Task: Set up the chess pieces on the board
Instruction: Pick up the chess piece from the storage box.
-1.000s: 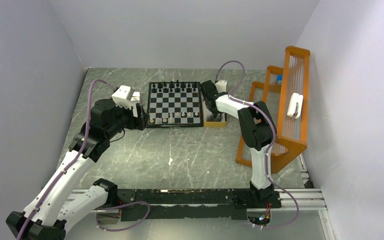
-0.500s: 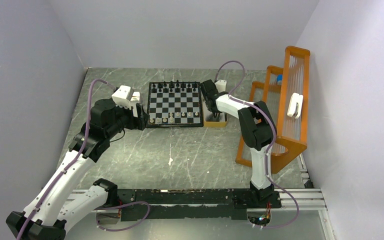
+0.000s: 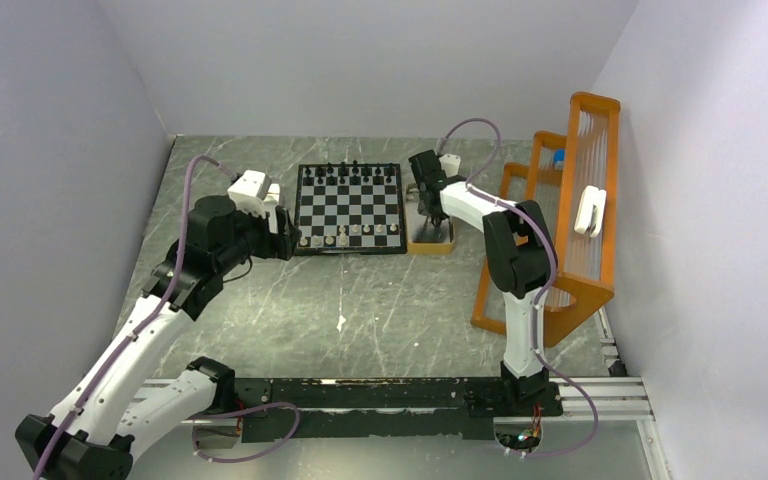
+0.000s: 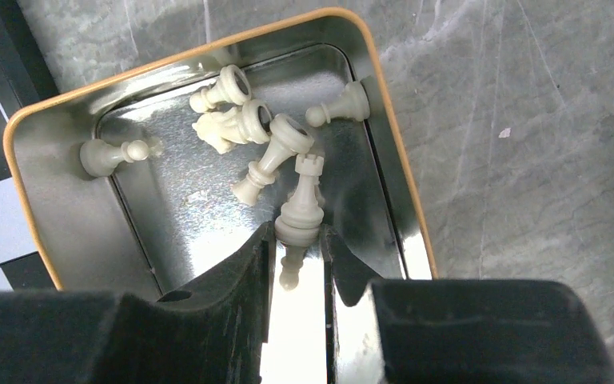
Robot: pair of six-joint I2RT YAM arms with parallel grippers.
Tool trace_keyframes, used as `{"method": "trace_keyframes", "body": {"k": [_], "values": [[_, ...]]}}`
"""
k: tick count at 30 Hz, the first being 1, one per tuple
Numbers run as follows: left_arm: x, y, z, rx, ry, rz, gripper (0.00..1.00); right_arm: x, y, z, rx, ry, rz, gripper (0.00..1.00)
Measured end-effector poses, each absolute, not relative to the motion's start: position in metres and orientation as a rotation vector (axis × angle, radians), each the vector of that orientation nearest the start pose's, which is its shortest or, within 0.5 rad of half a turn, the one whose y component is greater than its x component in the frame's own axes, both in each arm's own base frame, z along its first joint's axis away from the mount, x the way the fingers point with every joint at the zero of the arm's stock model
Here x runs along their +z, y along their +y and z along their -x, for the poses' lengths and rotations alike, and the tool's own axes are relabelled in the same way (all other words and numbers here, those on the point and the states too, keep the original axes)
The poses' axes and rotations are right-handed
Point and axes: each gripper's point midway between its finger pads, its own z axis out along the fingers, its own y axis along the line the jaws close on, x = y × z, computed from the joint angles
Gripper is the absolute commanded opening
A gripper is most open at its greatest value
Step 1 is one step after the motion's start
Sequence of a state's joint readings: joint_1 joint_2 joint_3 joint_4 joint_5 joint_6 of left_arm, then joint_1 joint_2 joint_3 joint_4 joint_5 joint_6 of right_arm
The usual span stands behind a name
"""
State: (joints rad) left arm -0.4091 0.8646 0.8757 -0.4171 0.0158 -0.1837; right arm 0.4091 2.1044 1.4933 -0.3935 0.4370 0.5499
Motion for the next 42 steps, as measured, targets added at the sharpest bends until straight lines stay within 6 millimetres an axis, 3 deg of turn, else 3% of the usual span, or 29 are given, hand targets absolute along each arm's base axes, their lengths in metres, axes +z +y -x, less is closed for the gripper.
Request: {"method": "trace_keyframes", "body": {"k": [10,18,28,36,42], "values": [[0.215,-0.143,-0.285,-0.431,2.090,-0.228,0.77,0.056,0.151,-0.478,0.008,2.391,-0.388,0.18],[0.235,-0.163,-0.312,-0.492,2.062,-0.176,0.75,0.082,0.169,-0.475,0.185,2.354,-0.439,0.18],[0.235,-0.231,-0.342,-0.728,1.981,-0.075,0.71,0.120,0.181,-0.461,0.442,2.280,-0.562,0.18],[0.209,-0.275,-0.362,-0.878,1.950,0.003,0.70,0.137,0.188,-0.449,0.606,2.229,-0.651,0.18],[0.189,-0.319,-0.359,-0.961,1.942,-0.048,0.70,0.144,0.187,-0.438,0.703,2.193,-0.730,0.18]]}}
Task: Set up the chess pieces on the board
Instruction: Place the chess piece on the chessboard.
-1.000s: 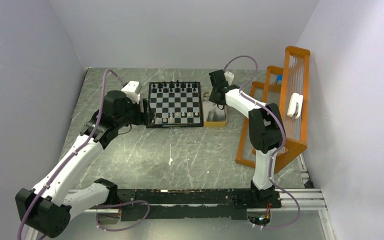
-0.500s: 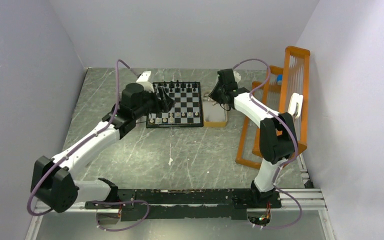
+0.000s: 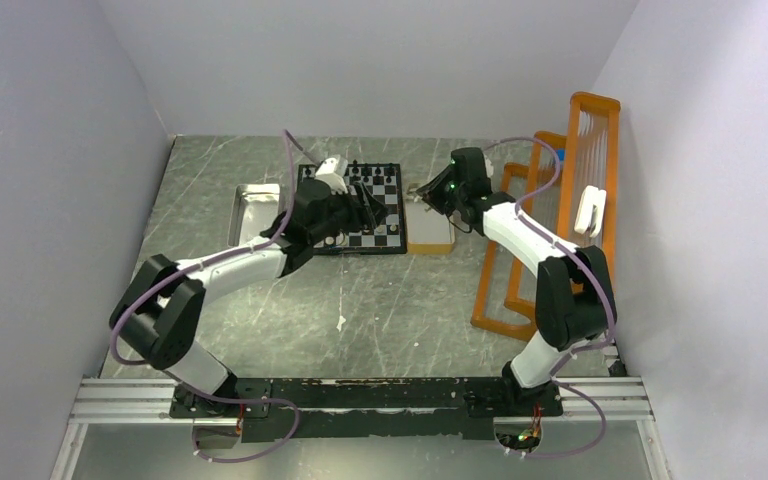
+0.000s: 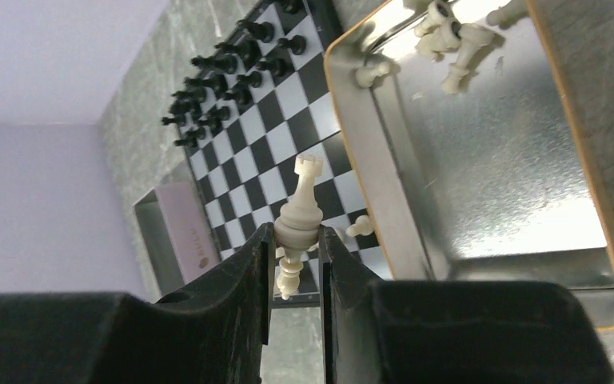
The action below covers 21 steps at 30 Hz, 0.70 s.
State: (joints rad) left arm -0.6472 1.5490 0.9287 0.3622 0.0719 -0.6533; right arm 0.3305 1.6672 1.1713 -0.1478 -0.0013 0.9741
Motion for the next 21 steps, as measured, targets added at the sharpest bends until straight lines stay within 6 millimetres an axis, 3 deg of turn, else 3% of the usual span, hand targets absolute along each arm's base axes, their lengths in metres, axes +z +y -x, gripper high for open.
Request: {"method": "trace_keyframes", "body": {"k": [5,11,21], "values": [[0.187,-0.340,-0.360,-1.009,1.900,-0.071,0.67,0.162,0.192,-0.432,0.804,2.141,-0.764,0.18],[0.198,-0.364,-0.377,-1.054,1.831,-0.078,0.65,0.179,0.198,-0.432,0.883,2.093,-0.775,0.18],[0.183,-0.394,-0.389,-1.076,1.833,-0.102,0.60,0.190,0.199,-0.432,0.913,2.067,-0.791,0.19]]}}
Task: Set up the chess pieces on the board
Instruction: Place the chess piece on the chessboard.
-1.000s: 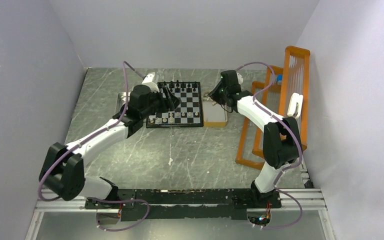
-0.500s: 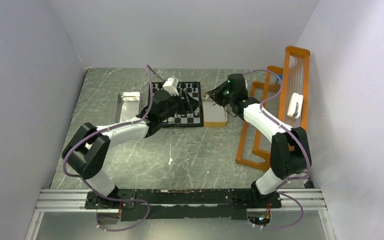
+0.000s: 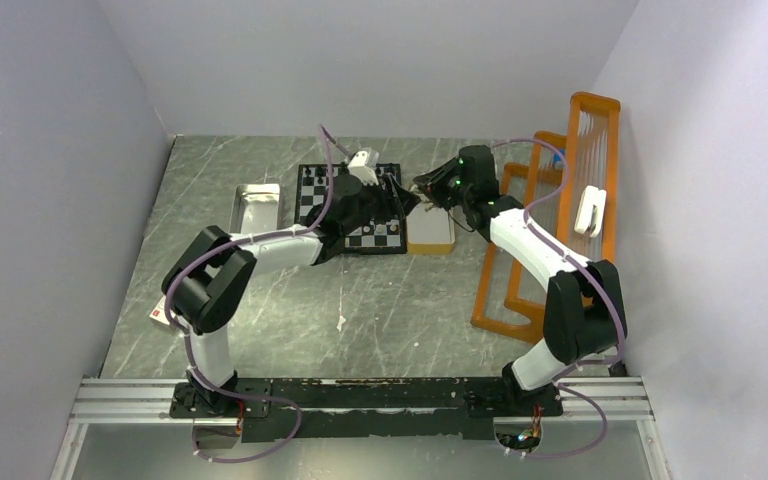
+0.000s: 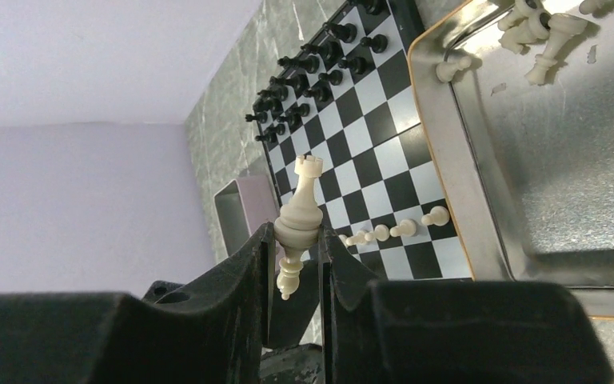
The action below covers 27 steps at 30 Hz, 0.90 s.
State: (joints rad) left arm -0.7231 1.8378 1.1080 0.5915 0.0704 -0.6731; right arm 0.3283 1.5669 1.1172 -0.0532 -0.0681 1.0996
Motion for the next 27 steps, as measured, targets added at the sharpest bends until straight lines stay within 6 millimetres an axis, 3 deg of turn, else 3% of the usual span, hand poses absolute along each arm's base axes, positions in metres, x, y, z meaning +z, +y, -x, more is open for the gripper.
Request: {"method": "trace_keyframes", "body": {"k": [17,27], "values": [[0.192,-0.410,-0.402,-1.085,1.798,-0.098,0.48,0.187,0.198,-0.428,0.947,2.051,-0.817,0.18],[0.192,-0.411,-0.403,-1.081,1.794,-0.100,0.21,0.189,0.200,-0.428,0.965,2.049,-0.812,0.20]]}}
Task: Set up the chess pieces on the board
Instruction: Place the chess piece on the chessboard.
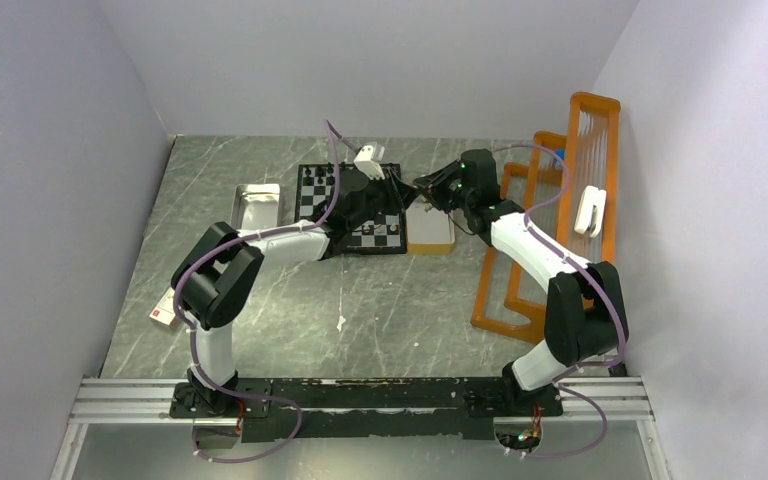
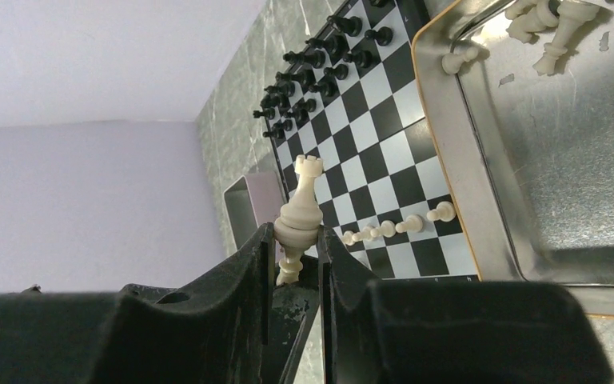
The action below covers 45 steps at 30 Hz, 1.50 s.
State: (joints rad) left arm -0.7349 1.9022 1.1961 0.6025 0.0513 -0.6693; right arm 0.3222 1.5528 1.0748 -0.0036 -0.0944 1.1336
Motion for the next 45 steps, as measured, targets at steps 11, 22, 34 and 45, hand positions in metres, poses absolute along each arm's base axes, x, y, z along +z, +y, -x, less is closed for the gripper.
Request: {"method": "trace_keyframes", "body": {"k": [11,22,34,45], "values": [[0.184,-0.408,-0.402,-1.051,1.814,-0.117,0.07,0.181,0.199,-0.426,0.962,2.054,-0.813,0.25],[0.176,-0.402,-0.404,-1.019,1.845,-0.123,0.05,0.175,0.198,-0.424,0.950,2.062,-0.817,0.34],[0.172,-0.397,-0.407,-1.000,1.858,-0.132,0.05,0.169,0.194,-0.423,0.934,2.064,-0.832,0.38],[0.162,-0.398,-0.398,-1.029,1.875,-0.149,0.05,0.166,0.186,-0.427,0.943,2.039,-0.911,0.39]]}}
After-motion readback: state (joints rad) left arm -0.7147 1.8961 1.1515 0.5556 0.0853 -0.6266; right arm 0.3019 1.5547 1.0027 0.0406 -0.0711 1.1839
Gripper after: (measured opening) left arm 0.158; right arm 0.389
